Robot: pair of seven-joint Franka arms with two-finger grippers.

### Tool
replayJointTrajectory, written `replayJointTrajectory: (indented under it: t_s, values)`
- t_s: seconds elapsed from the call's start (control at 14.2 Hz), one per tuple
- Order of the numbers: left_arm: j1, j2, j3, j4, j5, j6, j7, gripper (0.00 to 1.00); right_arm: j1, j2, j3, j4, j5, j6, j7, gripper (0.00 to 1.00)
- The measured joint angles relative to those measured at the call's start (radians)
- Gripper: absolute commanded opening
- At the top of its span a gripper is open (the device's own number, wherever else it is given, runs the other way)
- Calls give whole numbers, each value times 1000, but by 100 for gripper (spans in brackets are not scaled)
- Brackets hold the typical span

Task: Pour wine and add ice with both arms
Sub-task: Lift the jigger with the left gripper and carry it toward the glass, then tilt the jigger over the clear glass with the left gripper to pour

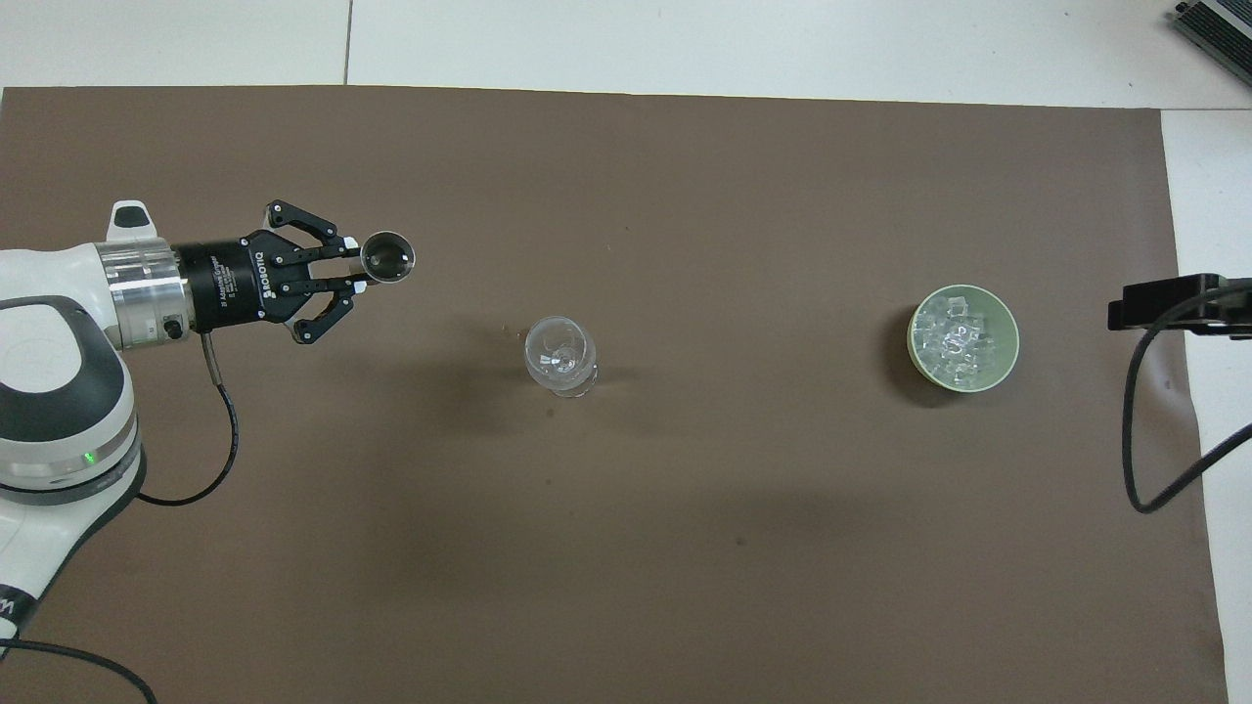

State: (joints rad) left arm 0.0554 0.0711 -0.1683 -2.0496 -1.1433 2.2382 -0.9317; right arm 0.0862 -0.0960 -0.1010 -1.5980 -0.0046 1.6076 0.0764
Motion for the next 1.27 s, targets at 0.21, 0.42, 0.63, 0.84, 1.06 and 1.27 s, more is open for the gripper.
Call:
replayJointTrajectory:
  t_s: [0.21,0.42,0.63,0.84,1.06,1.27]
  values:
    - [-64,-21,-1,-25,0,76,-14,0,0,0,0,0,0,0,0,100]
    - [-140,-35,0,-37,0,173,-54,0,0,0,0,0,0,0,0,100]
    - [-208,-42,0,-45,-1,264,-72,0,0,0,0,0,0,0,0,100]
    - [-240,-45,0,-59,-1,319,-72,0,0,0,0,0,0,0,0,100]
    - [-245,-59,1,-72,0,332,-64,0,0,0,0,0,0,0,0,100]
    - [-245,-86,1,-95,1,335,-40,0,0,0,0,0,0,0,0,100]
